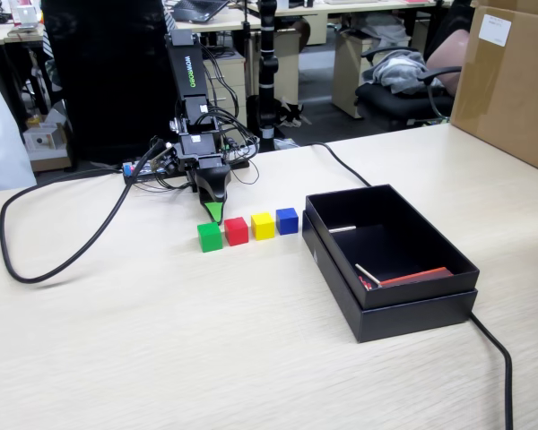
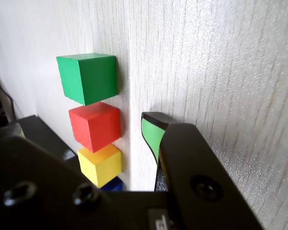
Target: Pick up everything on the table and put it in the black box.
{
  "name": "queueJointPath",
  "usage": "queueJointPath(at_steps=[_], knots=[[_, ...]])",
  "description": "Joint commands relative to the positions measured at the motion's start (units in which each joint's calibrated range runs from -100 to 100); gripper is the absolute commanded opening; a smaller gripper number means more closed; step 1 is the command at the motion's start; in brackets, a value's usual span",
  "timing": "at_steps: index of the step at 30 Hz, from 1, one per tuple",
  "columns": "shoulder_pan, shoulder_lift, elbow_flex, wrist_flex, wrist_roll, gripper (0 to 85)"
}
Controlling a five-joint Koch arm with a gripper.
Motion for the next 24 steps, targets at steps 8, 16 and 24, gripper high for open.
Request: queueJointPath(at_steps=[8, 16, 24], knots=[[0.0, -0.1, -1.0, -2.6, -0.6, 48.5], [-0.3, 2.4, 16.3, -22.2, 0.3, 48.5], [-2.9, 18.2, 30.6, -28.6, -0.7, 48.0]])
